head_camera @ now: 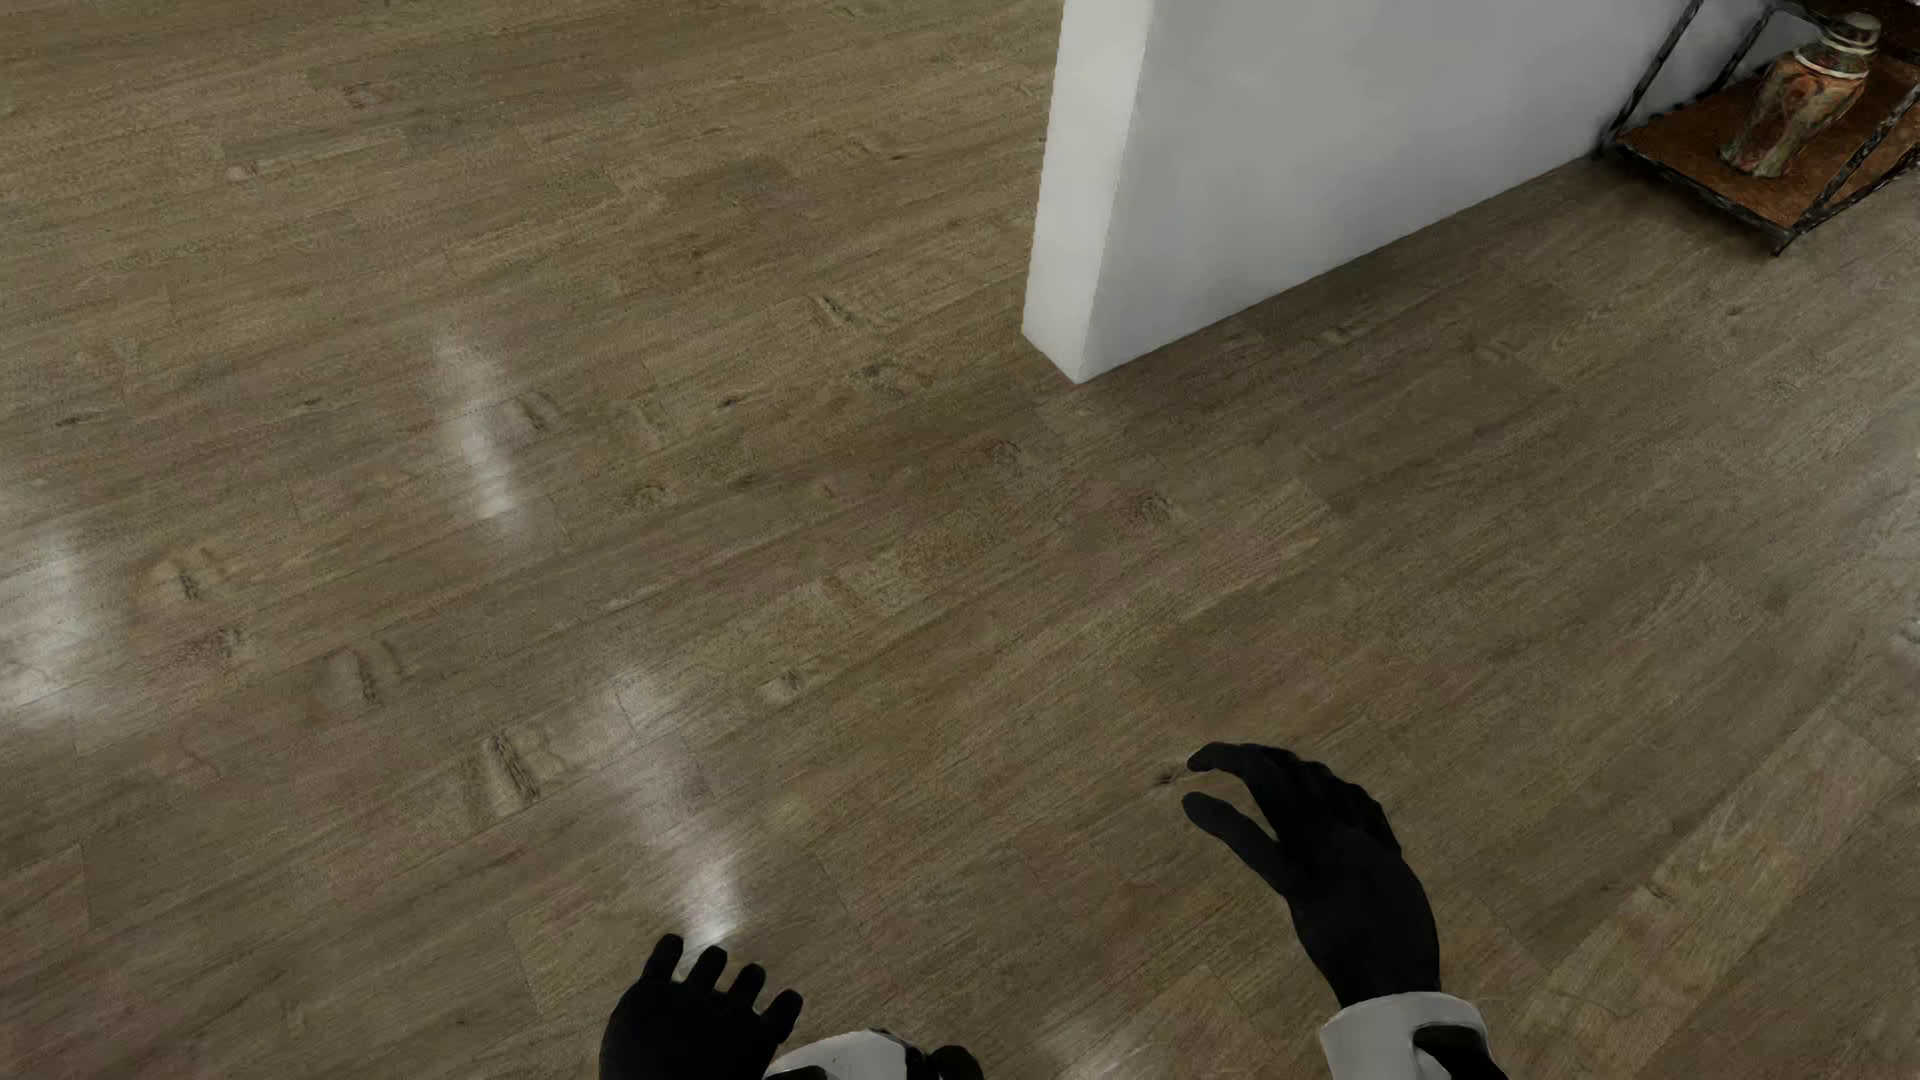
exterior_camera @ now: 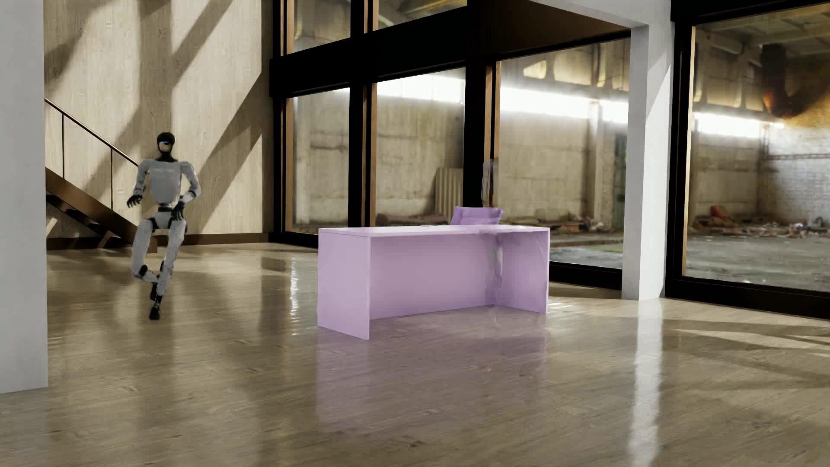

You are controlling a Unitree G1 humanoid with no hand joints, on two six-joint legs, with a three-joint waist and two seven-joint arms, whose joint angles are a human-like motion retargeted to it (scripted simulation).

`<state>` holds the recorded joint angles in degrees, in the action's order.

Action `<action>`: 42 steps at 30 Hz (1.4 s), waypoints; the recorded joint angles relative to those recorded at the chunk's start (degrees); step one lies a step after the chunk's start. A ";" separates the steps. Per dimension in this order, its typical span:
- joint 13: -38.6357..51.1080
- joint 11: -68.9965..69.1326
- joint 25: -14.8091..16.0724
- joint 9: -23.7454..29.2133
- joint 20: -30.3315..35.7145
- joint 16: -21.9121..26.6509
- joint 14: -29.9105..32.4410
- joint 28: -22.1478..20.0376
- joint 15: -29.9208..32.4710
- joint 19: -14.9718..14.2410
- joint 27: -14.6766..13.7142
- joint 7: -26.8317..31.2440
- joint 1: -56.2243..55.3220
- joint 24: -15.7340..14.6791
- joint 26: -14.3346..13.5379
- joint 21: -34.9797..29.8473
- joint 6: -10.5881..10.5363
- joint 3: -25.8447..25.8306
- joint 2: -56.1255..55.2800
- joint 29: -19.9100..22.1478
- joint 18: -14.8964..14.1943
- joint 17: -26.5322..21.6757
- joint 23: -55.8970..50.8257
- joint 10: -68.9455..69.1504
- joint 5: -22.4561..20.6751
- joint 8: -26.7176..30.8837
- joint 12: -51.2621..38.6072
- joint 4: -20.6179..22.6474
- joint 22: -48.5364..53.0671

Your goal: Avoid the light pink desk

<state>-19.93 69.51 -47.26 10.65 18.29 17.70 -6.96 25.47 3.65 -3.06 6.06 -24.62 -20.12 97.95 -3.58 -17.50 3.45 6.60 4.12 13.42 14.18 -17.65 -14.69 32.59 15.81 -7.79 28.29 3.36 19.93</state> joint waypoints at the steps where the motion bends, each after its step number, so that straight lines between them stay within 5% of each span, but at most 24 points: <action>1: -0.33 7.65 -4.61 0.56 -1.52 -6.29 -2.28 1.01 -3.44 2.34 4.67 2.27 3.76 7.68 0.69 1.09 0.67 -0.84 -7.00 -2.05 -0.05 2.39 7.59 -0.95 -1.24 4.19 -3.62 2.84 -2.10; 3: -1.70 11.46 -6.55 0.85 -4.30 -19.96 -4.03 -4.02 -6.80 4.34 14.69 9.03 12.19 10.10 1.81 5.68 1.26 -2.81 -19.60 -10.05 -0.58 7.66 28.81 -6.14 1.03 5.90 -8.94 7.79 -6.01; 5: -5.02 2.81 -1.75 0.26 -0.96 -24.79 -5.82 -9.26 -8.83 6.13 19.83 18.02 19.22 3.77 0.18 13.43 1.24 -5.24 -29.34 -18.46 -1.44 10.33 46.80 -10.07 4.85 3.15 -15.37 11.00 -8.89; 7: -11.81 -16.99 -3.05 -0.60 6.87 -21.62 -8.68 -16.12 -8.71 5.73 16.80 26.68 25.17 -10.51 -3.90 15.53 1.08 -7.06 -34.28 -23.67 -2.59 9.82 56.82 -11.84 6.52 -0.62 -22.43 12.15 -10.16; 9: -17.37 -47.98 -6.17 -1.32 12.88 -14.79 -10.21 -19.55 -7.35 0.76 11.81 32.28 31.50 -30.81 -7.18 17.05 0.99 -8.04 -32.85 -26.34 -4.38 10.58 60.69 -14.86 2.65 -1.33 -27.21 10.45 -11.72; 11: -19.18 -60.00 -7.51 -1.49 14.11 -7.08 -9.69 -19.82 -8.71 -5.05 9.18 33.05 37.23 -40.80 -7.74 20.36 1.02 -8.58 -31.56 -30.01 -5.63 11.09 62.12 -13.15 -2.72 -0.80 -26.16 7.50 -12.60; 13: -16.23 -49.17 -10.67 -1.52 10.62 -1.33 -2.85 -18.90 0.92 -1.91 8.47 30.65 40.64 -37.20 -1.86 21.97 0.82 -9.25 -32.27 -30.71 -7.70 10.73 61.50 -6.33 -8.29 4.23 -21.17 3.95 -16.76; 16: -8.00 -33.06 -12.30 -0.58 2.30 -2.49 17.23 -12.73 -8.58 2.53 10.30 24.59 28.41 -9.38 13.28 25.59 -1.01 -9.55 -28.98 -19.29 -19.10 13.86 58.86 29.55 -10.80 0.13 -15.64 -4.67 -34.20; 17: -3.48 -33.40 -12.11 -0.35 -3.07 -6.10 15.14 -10.91 -11.66 2.88 11.84 23.47 21.68 -2.12 17.72 26.20 -2.03 -9.10 -25.24 -15.67 -16.38 14.72 58.66 39.03 -11.80 -1.55 -14.44 -8.12 -41.48; 18: 1.65 -35.66 -13.40 -0.22 -11.12 -10.61 11.19 -10.98 -13.48 3.09 12.25 21.65 15.26 -1.24 21.49 25.22 -2.97 -8.29 -20.92 -13.90 -13.72 14.71 58.65 44.87 -13.26 -2.19 -12.20 -10.63 -46.23; 20: 12.80 -41.82 -15.30 -0.32 -26.01 -16.89 9.73 -11.29 -15.57 3.24 10.17 16.54 4.43 -14.18 22.90 19.61 -4.26 -5.59 -12.48 -14.17 -12.34 12.79 56.86 45.97 -16.52 -1.20 -7.81 -14.21 -48.16; 22: 20.85 -46.90 -13.00 -0.61 -30.76 -14.62 7.56 -7.90 -18.23 3.25 2.35 12.08 -4.21 -30.47 17.29 13.05 -5.10 -2.56 -5.15 -13.38 -10.77 10.51 49.09 35.96 -19.06 0.74 -2.68 -14.32 -49.08; 24: 26.78 -50.30 -7.64 -0.82 -27.79 -8.77 6.88 -9.10 -21.73 3.33 -3.55 7.86 -8.11 -37.88 12.25 7.40 -5.75 -0.41 1.61 -11.92 -9.90 6.93 37.94 14.24 -20.85 2.27 2.98 -12.96 -50.59; 26: 30.71 -53.36 -2.03 -0.98 -23.37 -5.14 6.99 -11.66 -24.48 2.90 -5.41 1.82 -5.67 -34.91 13.33 4.72 -6.50 0.44 8.53 -9.47 -13.36 3.89 27.74 -17.93 -22.00 2.27 6.93 -9.39 -51.85; 28: 30.67 -51.79 3.34 -1.11 -21.59 -5.53 3.71 -13.56 -24.94 3.12 -5.02 -2.10 -5.28 -29.07 18.25 5.69 -6.53 0.31 14.30 -5.35 -18.22 3.19 21.75 -26.17 -23.13 0.88 8.28 -6.96 -53.48; 29: 28.57 -48.27 5.54 -1.08 -21.45 -6.36 4.31 -13.93 -23.63 2.39 -4.40 -2.45 -4.72 -27.33 20.34 6.88 -6.08 0.28 15.98 -3.89 -15.65 3.42 20.38 -21.30 -23.37 -0.48 7.61 -6.75 -54.77; 30: 26.12 -42.56 6.71 -0.93 -22.36 -8.27 6.18 -14.47 -18.88 2.48 -3.82 -4.15 -4.04 -27.68 21.25 7.27 -5.41 0.31 15.97 -3.59 -4.28 3.86 20.61 -17.40 -23.11 -0.76 6.67 -7.00 -55.68; 31: 24.13 -31.49 5.80 -0.77 -24.28 -10.92 10.06 -14.63 -12.23 0.89 -1.88 -5.29 -2.35 -29.71 21.32 6.57 -4.60 0.70 12.81 -5.29 -0.17 3.92 22.99 -14.16 -21.93 -0.50 5.80 -8.22 -56.36; 32: 22.20 -16.83 3.16 -0.54 -26.04 -13.27 8.91 -14.46 -4.91 -5.46 1.06 -4.55 -1.37 -31.60 21.54 5.40 -3.83 1.37 8.08 -8.70 0.01 3.84 26.83 -9.15 -19.36 -1.23 4.28 -9.15 -57.30; 34: 17.82 4.52 -4.32 0.00 -27.42 -16.50 2.58 -18.60 -2.90 -2.13 6.74 -2.86 3.02 -31.36 24.01 3.90 -2.34 1.68 -3.33 -16.53 0.02 4.03 37.80 -4.93 -11.35 -2.59 -2.74 -5.88 -60.63; 36: 11.78 11.83 -5.60 0.19 -25.53 -19.18 -0.06 -28.39 -5.58 2.79 12.10 2.69 9.80 -26.98 25.76 8.06 -1.25 0.21 -14.40 -19.65 0.02 6.60 51.83 -8.69 -2.83 -1.80 -12.85 1.26 -63.21; 38: 3.75 6.86 -4.18 0.04 -22.97 -22.18 -1.81 -33.28 -7.30 8.51 15.80 12.03 16.20 -29.81 19.65 14.50 -0.62 -2.41 -23.79 -20.92 0.02 9.32 62.21 -12.33 1.89 -0.10 -22.03 7.30 -60.74; 40: -4.16 -8.15 -6.34 -0.15 -11.80 -19.27 -4.52 -32.28 -8.30 11.49 13.51 22.22 21.16 -31.05 6.24 15.56 -0.04 -5.31 -29.89 -24.17 0.01 11.51 65.15 -13.58 3.43 -0.75 -29.27 10.56 -52.87; 42: -10.77 -34.10 -8.44 -0.24 -1.99 -13.57 -7.66 -34.45 -6.27 7.19 9.25 30.18 26.05 -27.15 -0.90 15.65 0.71 -7.57 -31.20 -24.77 -0.01 14.32 63.68 -14.46 0.71 -2.90 -34.46 11.59 -39.99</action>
<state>-30.71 35.40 -55.70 10.41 16.31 4.13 -14.62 -8.98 -2.62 4.13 15.31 5.56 5.92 70.80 -4.49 -1.85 4.15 -0.97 -27.08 -11.35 14.17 -3.34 48.98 18.13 16.52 -10.69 -6.18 14.95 -20.06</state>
